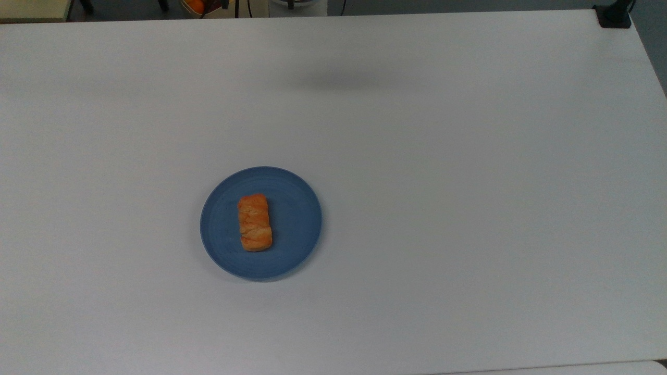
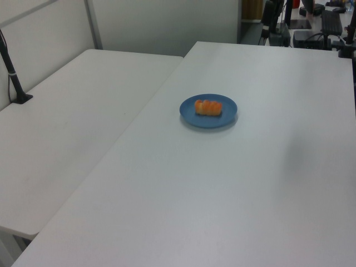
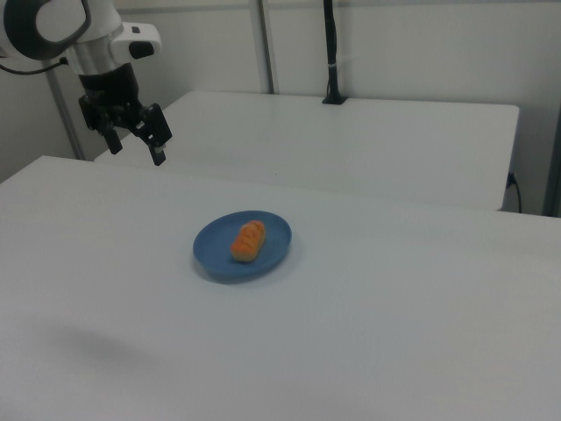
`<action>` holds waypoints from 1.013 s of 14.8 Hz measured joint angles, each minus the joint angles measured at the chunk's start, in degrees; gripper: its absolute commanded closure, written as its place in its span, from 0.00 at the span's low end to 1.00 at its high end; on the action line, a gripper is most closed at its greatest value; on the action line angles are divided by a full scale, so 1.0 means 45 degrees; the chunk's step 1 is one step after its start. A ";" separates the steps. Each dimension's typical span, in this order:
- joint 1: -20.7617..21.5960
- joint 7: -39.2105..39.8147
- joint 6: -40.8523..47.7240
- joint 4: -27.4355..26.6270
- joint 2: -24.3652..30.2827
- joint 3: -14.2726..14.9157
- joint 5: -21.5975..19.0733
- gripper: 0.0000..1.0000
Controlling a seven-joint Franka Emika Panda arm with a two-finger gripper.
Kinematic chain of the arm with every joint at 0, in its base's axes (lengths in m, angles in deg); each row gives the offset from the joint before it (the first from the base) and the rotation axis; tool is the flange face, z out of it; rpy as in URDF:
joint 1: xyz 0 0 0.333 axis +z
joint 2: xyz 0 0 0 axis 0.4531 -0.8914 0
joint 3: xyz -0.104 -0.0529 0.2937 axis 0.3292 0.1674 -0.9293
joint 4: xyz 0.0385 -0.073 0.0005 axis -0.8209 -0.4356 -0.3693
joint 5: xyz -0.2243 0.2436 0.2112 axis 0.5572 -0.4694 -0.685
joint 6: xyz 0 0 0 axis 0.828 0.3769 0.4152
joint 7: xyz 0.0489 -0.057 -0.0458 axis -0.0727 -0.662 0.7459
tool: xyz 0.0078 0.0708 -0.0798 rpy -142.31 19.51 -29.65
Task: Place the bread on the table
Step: 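Move the gripper over the blue plate toward the orange bread roll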
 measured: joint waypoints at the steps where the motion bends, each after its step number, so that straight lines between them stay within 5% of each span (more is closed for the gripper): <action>1: 0.0000 0.0003 0.0000 0.0000 0.0000 0.0000 0.0000 0.00; 15: 0.0000 0.0005 0.0000 -0.0144 0.0000 0.0000 0.0000 0.00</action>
